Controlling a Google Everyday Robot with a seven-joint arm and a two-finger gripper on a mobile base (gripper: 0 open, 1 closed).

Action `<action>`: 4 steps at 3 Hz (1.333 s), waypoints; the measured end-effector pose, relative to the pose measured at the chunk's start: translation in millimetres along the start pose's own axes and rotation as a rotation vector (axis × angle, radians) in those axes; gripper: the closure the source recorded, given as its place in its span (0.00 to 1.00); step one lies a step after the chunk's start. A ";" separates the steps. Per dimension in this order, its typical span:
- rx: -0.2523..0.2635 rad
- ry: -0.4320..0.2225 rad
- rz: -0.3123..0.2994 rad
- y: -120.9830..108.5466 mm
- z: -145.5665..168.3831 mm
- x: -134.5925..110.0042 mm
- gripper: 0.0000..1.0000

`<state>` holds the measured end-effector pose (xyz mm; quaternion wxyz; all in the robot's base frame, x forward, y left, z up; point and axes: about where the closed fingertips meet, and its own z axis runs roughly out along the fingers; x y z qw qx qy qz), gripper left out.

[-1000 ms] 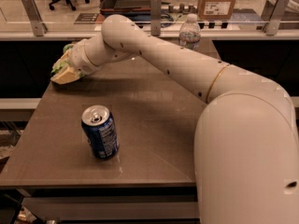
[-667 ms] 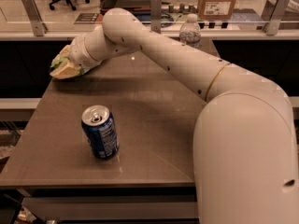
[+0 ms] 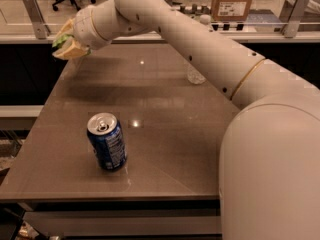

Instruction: Pick green rice chip bag

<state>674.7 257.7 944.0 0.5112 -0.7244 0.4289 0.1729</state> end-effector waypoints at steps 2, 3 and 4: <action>0.060 0.058 -0.125 -31.8 -36.8 -39.8 1.00; 0.100 0.096 -0.171 -39.4 -58.4 -61.9 1.00; 0.100 0.096 -0.171 -39.3 -58.3 -61.9 1.00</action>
Offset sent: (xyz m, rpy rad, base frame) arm -0.0070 -0.0235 0.0983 -0.0572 -0.2208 -0.0529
